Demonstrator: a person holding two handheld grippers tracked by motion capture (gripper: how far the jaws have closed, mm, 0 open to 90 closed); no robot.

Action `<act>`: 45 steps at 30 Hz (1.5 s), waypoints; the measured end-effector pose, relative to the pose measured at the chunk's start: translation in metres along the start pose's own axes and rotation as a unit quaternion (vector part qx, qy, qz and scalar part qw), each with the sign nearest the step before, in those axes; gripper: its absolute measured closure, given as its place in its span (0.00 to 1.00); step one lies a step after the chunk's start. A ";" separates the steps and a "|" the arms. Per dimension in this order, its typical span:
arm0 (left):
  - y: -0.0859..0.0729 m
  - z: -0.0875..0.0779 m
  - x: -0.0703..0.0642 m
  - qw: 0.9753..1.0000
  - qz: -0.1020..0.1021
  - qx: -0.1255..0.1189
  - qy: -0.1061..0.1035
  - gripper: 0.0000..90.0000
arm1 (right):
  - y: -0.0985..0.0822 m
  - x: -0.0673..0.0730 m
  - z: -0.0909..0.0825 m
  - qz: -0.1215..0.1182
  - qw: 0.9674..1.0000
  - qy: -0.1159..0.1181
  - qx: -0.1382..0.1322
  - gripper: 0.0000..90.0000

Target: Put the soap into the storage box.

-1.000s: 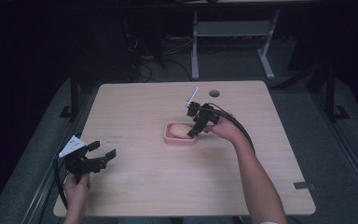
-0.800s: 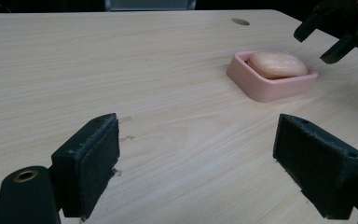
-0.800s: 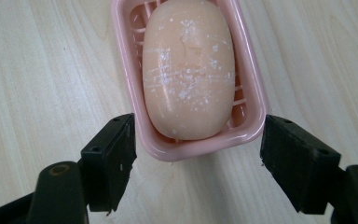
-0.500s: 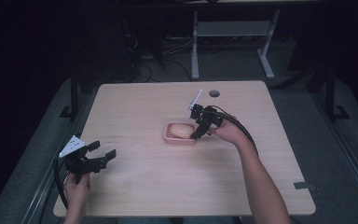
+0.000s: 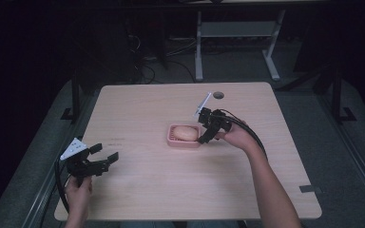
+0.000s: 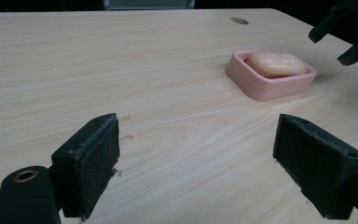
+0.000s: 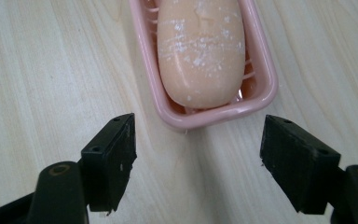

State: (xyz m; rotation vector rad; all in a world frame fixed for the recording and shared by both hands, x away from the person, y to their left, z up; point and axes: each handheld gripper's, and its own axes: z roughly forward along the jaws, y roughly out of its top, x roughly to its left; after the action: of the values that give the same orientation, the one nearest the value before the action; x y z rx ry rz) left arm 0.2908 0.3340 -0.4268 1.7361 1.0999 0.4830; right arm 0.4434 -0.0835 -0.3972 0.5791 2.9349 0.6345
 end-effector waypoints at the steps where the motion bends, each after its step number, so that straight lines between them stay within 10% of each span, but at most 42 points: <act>1: 0.000 0.000 0.000 1.000 0.000 0.000 0.000 0.16 | 0.000 0.000 0.000 0.000 1.000 0.000 0.000 0.29; 45: -0.001 0.002 -0.001 1.000 0.002 0.006 0.000 0.16 | -0.074 0.020 -0.009 0.034 0.999 -0.011 -0.026 0.28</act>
State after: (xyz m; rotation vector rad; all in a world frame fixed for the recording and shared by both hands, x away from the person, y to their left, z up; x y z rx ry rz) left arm 0.2911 0.3321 -0.4285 1.7487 1.1029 0.4803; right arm 0.3982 -0.1419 -0.4197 0.6787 2.8786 0.7056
